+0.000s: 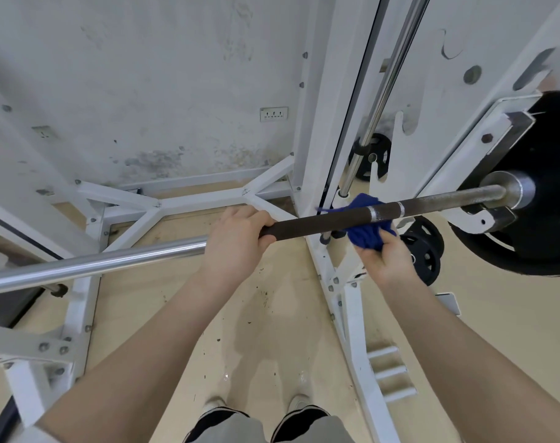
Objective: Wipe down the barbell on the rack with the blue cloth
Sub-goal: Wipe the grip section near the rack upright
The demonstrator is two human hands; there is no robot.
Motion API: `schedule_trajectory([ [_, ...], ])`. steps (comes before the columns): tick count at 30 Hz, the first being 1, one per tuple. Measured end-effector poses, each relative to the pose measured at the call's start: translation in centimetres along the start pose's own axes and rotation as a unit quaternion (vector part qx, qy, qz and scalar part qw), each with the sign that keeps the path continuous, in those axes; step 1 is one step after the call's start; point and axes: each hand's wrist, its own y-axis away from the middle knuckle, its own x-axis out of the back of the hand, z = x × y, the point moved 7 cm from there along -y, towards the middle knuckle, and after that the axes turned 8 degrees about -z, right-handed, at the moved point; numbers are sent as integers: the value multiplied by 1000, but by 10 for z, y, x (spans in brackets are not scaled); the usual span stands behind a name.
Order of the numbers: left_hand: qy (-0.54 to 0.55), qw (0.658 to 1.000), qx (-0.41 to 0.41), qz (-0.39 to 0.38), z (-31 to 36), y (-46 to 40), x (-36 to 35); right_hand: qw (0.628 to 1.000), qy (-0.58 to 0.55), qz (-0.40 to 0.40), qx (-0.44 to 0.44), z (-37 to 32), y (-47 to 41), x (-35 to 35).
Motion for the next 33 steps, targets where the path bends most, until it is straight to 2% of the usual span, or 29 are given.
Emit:
schedule_trajectory([
  [2,-4,1000,0,-6,0,-1,0,1000,6,-4,-4,8,2,-5],
  [5,-9,1000,-4,-8,1,-1,0,990,130,-49,-37,41,5,-18],
  [7,-11,1000,-7,-9,1,-1,1,985,147,-65,-62,53,6,-26],
  [11,-19,1000,-12,-8,0,-1,0,982,172,-57,-47,34,8,-26],
  [15,-7,1000,-21,-15,0,0,0,996,87,-25,-19,39,9,-26],
  [19,-10,999,-35,-31,1,-1,0,991,108,-44,-61,74,14,-34],
  [22,-4,999,-45,-31,0,0,1,985,147,-51,-70,51,18,-30],
  [25,7,998,-52,-35,0,-1,0,997,59,4,-46,35,16,-18],
  [27,25,997,-56,-53,-2,-1,2,998,14,19,-54,57,16,-23],
  [29,38,996,-50,-65,-8,-1,6,993,76,-5,-92,91,26,-43],
  [32,29,998,-30,-43,-25,5,16,974,162,-66,-143,123,42,-75],
  [33,28,999,-21,-35,-32,7,20,972,172,-54,-151,121,41,-74],
])
